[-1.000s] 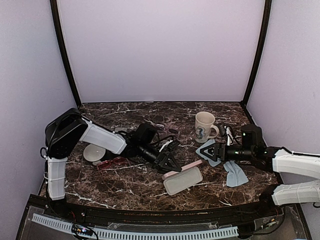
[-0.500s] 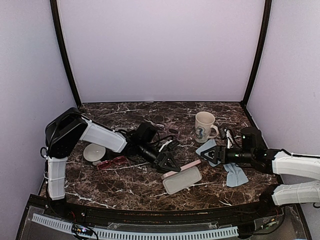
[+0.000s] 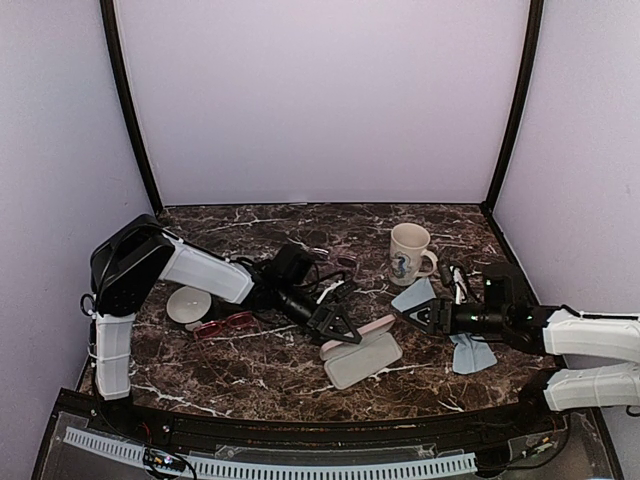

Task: Organize the sunglasses
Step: Place the opened sunglasses case at the center of the board.

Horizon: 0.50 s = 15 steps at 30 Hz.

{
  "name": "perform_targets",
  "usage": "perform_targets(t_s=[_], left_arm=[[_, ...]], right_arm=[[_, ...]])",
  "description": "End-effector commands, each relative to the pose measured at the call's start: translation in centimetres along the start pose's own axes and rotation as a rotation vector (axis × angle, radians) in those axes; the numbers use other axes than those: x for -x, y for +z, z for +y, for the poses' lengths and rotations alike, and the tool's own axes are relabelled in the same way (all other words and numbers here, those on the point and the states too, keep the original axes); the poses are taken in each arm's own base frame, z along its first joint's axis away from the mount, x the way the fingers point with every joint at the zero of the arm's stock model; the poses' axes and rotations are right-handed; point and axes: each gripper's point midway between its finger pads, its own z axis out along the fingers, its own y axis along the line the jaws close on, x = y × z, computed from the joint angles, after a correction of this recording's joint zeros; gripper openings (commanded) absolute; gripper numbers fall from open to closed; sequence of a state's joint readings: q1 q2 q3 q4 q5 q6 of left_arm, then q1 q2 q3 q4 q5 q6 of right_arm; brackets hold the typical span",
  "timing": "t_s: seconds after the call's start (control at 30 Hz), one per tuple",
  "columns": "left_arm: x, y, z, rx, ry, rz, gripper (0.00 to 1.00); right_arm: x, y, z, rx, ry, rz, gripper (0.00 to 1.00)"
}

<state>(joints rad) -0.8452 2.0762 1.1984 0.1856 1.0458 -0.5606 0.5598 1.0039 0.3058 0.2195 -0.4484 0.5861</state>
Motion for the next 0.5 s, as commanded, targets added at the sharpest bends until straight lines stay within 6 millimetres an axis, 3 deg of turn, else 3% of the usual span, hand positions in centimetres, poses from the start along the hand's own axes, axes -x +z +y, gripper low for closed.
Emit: perform_targets(t_s=[0.0,0.47], left_arm=[[1.0,-0.5,-0.9,-0.006,0.044,-0.011,0.97],[1.3,-1.1,0.8,0.147,0.085,0.003,0.99]], right_arm=[[0.4,0.0,0.4,0.029,-0.004,-0.031,0.76],[-0.9,0.5,-0.4,-0.003,0.013,-0.009,0.76]])
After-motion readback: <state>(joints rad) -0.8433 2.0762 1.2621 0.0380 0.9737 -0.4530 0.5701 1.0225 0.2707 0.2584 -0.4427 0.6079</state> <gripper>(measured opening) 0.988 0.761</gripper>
